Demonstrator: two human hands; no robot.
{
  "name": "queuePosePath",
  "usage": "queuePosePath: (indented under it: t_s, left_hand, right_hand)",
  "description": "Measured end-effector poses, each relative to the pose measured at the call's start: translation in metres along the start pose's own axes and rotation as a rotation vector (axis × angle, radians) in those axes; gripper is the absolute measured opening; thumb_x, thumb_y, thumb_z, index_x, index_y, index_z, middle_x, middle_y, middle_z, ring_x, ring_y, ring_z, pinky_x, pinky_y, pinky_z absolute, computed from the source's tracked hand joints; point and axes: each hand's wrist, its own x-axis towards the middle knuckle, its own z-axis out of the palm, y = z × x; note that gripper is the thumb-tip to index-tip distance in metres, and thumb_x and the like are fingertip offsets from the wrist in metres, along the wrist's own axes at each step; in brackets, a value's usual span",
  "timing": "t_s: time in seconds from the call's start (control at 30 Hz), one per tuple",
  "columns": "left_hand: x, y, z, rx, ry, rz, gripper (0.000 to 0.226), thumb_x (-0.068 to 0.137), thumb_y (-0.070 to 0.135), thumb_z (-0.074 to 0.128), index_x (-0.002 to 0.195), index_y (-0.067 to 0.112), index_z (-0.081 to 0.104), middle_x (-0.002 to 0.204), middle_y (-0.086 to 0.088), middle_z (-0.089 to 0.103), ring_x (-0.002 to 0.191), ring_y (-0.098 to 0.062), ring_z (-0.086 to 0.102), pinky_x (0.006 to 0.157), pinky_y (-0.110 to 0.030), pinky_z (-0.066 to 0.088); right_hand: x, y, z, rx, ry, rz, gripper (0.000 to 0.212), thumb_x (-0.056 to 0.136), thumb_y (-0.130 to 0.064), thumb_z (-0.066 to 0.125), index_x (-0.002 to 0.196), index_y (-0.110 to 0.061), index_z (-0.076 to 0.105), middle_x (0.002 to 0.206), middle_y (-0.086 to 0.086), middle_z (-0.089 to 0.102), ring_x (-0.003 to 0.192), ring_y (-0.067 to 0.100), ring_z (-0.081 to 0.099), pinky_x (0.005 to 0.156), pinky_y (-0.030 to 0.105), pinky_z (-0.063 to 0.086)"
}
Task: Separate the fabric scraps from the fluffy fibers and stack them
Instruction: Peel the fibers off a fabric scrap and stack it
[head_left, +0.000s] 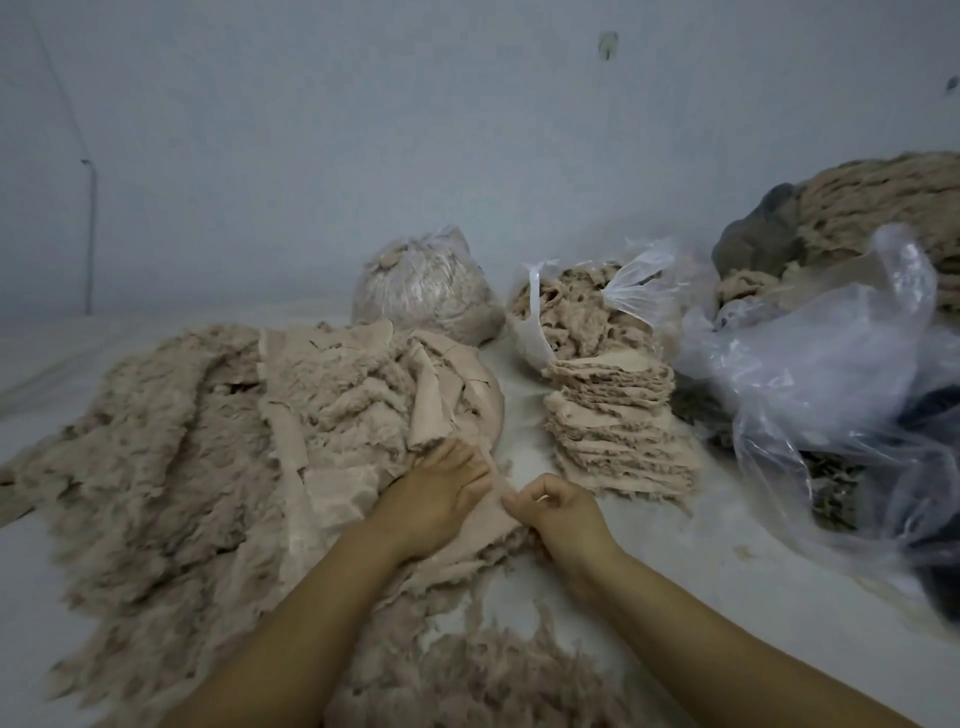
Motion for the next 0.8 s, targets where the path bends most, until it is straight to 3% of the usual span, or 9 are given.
queuePosePath:
  t_s: [0.13,0.2,0.3,0.37,0.43,0.47,0.57,0.7,0.8]
  left_hand:
    - [0.0,-0.004,0.012,0.056,-0.065,-0.074,0.046,0.104,0.034,0.022,0.143,0.014,0.036,0.154,-0.003,0.028,0.145,-0.014,0.012,0.118,-0.024,0.003]
    - [0.0,0.003,0.01,-0.015,0.023,-0.076,0.043,0.104,0.033,0.023,0.131,0.013,0.05,0.145,-0.005,0.042,0.143,-0.014,0.02,0.113,-0.014,0.003]
    - [0.004,0.029,0.001,-0.347,0.138,-0.187,0.047,0.094,0.058,0.025,0.074,0.026,0.053,0.089,-0.001,0.062,0.1,-0.015,0.057,0.082,-0.025,0.036]
    - [0.008,0.047,-0.002,-0.523,0.127,-0.29,0.051,0.08,0.077,0.036,0.081,0.031,0.057,0.09,0.001,0.063,0.082,-0.008,0.056,0.071,-0.027,0.039]
    - [0.013,0.06,-0.002,-0.741,-0.011,-0.458,0.062,0.077,0.065,0.06,0.123,0.023,0.056,0.118,0.001,0.059,0.108,-0.014,0.057,0.09,-0.028,0.045]
    - [0.015,0.062,0.001,-0.839,-0.071,-0.497,0.061,0.078,0.052,0.069,0.127,0.019,0.054,0.12,0.001,0.058,0.111,-0.016,0.057,0.094,-0.027,0.046]
    - [0.015,0.065,0.003,-0.967,-0.078,-0.412,0.007,0.088,0.02,0.065,0.085,0.017,0.07,0.08,0.009,0.067,0.077,-0.004,0.062,0.069,-0.014,0.048]
    - [0.014,0.071,0.006,-1.186,-0.076,-0.316,0.028,0.098,0.011,0.047,0.071,0.012,0.055,0.058,0.008,0.058,0.06,-0.01,0.054,0.058,-0.019,0.044]
    - [0.019,0.073,0.008,-1.086,0.009,-0.29,0.018,0.096,0.015,0.052,0.079,0.014,0.058,0.066,0.006,0.061,0.066,-0.01,0.057,0.058,-0.015,0.047]
  right_hand:
    - [-0.011,0.008,-0.03,-0.038,0.052,-0.059,0.033,0.081,-0.01,0.074,0.057,-0.013,0.052,0.044,-0.004,0.045,0.039,0.007,0.037,0.041,0.021,0.032]
    - [-0.016,0.013,-0.048,-0.051,0.071,-0.089,0.032,0.081,-0.011,0.074,0.059,-0.012,0.051,0.046,-0.003,0.042,0.041,0.009,0.035,0.042,0.022,0.031]
    - [-0.022,0.017,-0.063,-0.034,0.046,-0.152,0.025,0.083,-0.011,0.072,0.066,-0.01,0.053,0.052,0.0,0.043,0.046,0.012,0.038,0.045,0.02,0.033]
    - [-0.023,0.016,-0.063,-0.046,0.007,-0.236,0.019,0.081,-0.007,0.073,0.071,-0.011,0.057,0.06,0.003,0.051,0.056,0.015,0.048,0.052,0.02,0.04]
    - [-0.025,0.017,-0.061,-0.138,-0.046,-0.327,0.018,0.079,-0.007,0.075,0.072,-0.018,0.062,0.068,-0.002,0.059,0.064,0.013,0.053,0.06,0.022,0.044]
    - [-0.025,0.018,-0.06,-0.198,-0.084,-0.363,0.02,0.079,-0.009,0.076,0.072,-0.024,0.064,0.07,-0.006,0.061,0.065,0.01,0.053,0.062,0.021,0.044]
    - [-0.029,0.016,-0.06,-0.205,-0.131,-0.395,0.014,0.082,-0.03,0.073,0.071,-0.026,0.064,0.073,-0.007,0.064,0.067,0.008,0.056,0.063,0.017,0.044]
    - [-0.013,0.005,-0.072,0.037,0.087,-0.212,0.036,0.075,-0.05,0.06,0.086,-0.016,0.059,0.072,-0.012,0.059,0.072,0.011,0.055,0.064,0.018,0.046]
    - [-0.001,0.005,-0.076,-0.041,-0.037,-0.012,0.046,0.079,-0.048,0.065,0.111,-0.016,0.06,0.101,-0.005,0.063,0.093,0.012,0.06,0.082,0.025,0.048]
